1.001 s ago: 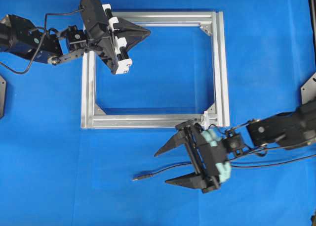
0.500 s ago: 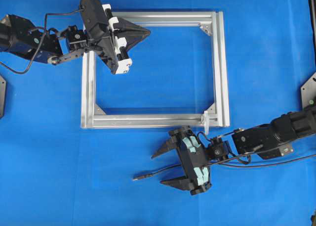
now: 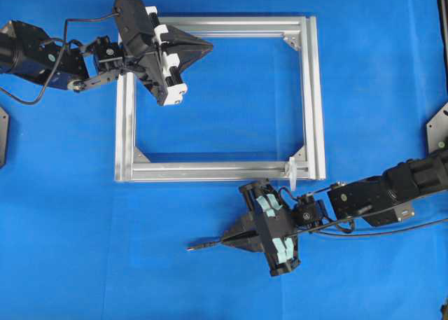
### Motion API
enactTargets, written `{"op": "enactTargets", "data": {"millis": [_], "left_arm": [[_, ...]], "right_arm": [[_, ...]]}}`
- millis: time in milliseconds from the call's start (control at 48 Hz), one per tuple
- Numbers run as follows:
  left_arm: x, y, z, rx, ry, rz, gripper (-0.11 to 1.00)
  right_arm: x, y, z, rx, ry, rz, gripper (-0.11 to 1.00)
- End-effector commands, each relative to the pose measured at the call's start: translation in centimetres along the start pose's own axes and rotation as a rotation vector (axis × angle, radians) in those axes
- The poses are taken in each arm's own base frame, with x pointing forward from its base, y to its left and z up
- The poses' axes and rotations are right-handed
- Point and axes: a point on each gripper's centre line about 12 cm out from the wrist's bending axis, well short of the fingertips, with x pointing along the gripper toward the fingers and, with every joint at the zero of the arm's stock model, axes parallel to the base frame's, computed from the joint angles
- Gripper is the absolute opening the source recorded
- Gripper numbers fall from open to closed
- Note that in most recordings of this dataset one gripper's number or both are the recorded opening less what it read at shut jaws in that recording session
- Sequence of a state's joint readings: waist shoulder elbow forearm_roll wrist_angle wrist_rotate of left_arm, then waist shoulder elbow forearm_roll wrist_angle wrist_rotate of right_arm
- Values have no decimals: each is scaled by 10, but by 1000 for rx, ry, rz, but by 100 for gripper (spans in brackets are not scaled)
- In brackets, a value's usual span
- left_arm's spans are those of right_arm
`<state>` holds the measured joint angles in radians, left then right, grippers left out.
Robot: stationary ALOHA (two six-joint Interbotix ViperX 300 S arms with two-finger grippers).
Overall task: Insert the wire through the string loop located on the right side.
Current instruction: 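Close the right gripper on the black USB cable near its plug, then lift the cable with the right gripper and carry it toward the white loop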
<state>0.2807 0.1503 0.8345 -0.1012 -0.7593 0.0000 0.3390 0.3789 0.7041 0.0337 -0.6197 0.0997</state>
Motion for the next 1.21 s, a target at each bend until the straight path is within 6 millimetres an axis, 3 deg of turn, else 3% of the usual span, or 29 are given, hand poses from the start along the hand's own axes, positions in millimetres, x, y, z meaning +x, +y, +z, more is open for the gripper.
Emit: {"op": "enactTargets", "data": {"millis": [0, 271, 646, 1188], "left_arm": [[-1, 0, 16, -1, -48, -1, 0], [-1, -1, 16, -1, -47, -3, 0], [-1, 1, 16, -1, -48, 0, 0], [-1, 1, 17, -2, -49, 2, 0]], "right_arm": [[0, 2, 13, 2, -41, 6, -4], [-3, 3, 21, 3, -52, 8, -4], [-38, 11, 79, -9, -41, 17, -4], [-37, 11, 78, -8, -35, 15, -4]]}}
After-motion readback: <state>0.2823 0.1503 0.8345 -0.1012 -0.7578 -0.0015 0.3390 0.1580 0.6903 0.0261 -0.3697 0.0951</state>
